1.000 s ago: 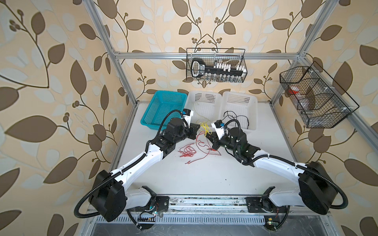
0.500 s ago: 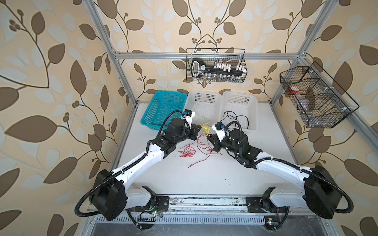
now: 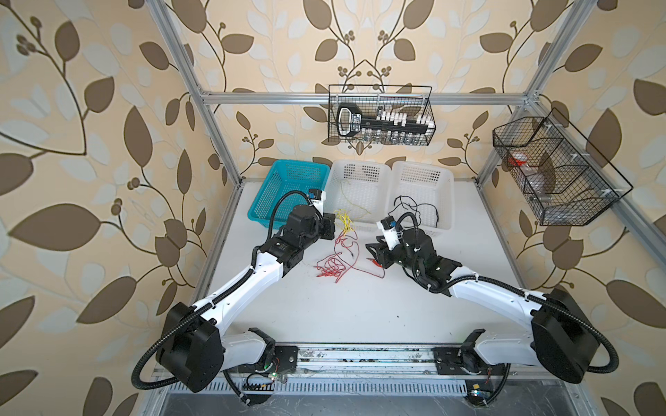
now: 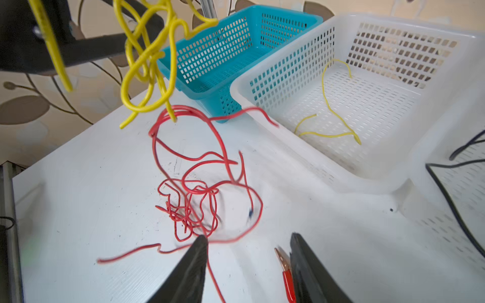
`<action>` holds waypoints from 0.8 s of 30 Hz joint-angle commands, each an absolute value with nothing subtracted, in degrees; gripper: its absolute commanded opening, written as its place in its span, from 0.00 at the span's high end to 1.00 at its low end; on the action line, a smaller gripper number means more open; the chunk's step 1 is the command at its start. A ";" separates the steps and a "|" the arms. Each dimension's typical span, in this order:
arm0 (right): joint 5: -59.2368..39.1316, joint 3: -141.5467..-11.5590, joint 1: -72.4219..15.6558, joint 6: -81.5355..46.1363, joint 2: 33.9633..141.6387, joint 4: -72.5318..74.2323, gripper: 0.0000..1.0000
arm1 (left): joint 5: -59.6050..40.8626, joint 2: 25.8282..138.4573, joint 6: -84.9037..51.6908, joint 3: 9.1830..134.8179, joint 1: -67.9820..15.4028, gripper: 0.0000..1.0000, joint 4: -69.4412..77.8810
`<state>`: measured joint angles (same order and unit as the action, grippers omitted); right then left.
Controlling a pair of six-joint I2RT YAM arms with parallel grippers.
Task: Untangle the cables
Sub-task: 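Pull the yellow wires apart with the right gripper while the left holds them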
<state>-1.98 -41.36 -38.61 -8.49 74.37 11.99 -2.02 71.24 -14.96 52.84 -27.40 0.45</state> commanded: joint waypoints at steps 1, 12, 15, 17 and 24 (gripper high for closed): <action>-0.38 -42.88 -39.81 -6.83 70.26 9.66 0.44 | -1.09 70.75 -13.27 53.08 -27.64 1.00 0.92; -3.92 -57.53 -42.18 -7.61 75.64 6.98 0.42 | -2.79 73.26 -12.56 54.54 -28.44 1.00 -0.54; -4.17 -62.14 -42.29 -7.31 80.63 5.33 0.44 | -3.60 73.43 -12.52 54.67 -28.54 1.00 -0.56; -5.32 -64.17 -42.36 -7.39 83.33 5.27 0.45 | -3.76 73.56 -12.53 54.79 -28.53 1.00 -0.77; -6.54 -67.21 -42.63 -8.04 88.44 5.03 0.51 | -4.09 73.74 -12.43 55.03 -28.52 1.00 -0.88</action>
